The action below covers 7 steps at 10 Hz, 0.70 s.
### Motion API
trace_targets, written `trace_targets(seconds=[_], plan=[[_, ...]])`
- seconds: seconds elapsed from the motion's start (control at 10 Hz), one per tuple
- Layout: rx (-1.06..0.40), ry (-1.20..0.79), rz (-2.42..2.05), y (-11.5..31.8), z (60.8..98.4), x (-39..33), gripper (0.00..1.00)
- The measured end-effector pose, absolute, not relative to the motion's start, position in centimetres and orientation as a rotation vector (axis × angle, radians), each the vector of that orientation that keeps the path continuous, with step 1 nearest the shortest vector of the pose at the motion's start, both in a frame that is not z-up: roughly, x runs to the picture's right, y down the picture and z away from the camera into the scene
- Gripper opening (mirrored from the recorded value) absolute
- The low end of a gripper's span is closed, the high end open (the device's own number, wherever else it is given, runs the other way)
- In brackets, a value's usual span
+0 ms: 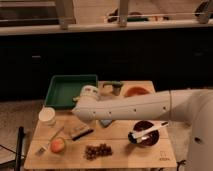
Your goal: Wipe table surface with eraser
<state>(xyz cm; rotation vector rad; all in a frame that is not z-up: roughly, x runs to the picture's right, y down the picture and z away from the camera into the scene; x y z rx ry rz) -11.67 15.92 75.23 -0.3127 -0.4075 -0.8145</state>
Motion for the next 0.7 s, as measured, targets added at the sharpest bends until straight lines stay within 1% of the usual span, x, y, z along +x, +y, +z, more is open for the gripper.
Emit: trace_targets(seconds=[0.3,0.7], plan=[[-0.36,-0.496,-0.772,17.3,75.9,-14.0,0.8],[-0.425,-0.542,-0.686,19.1,77.3,-15.4,0.8]])
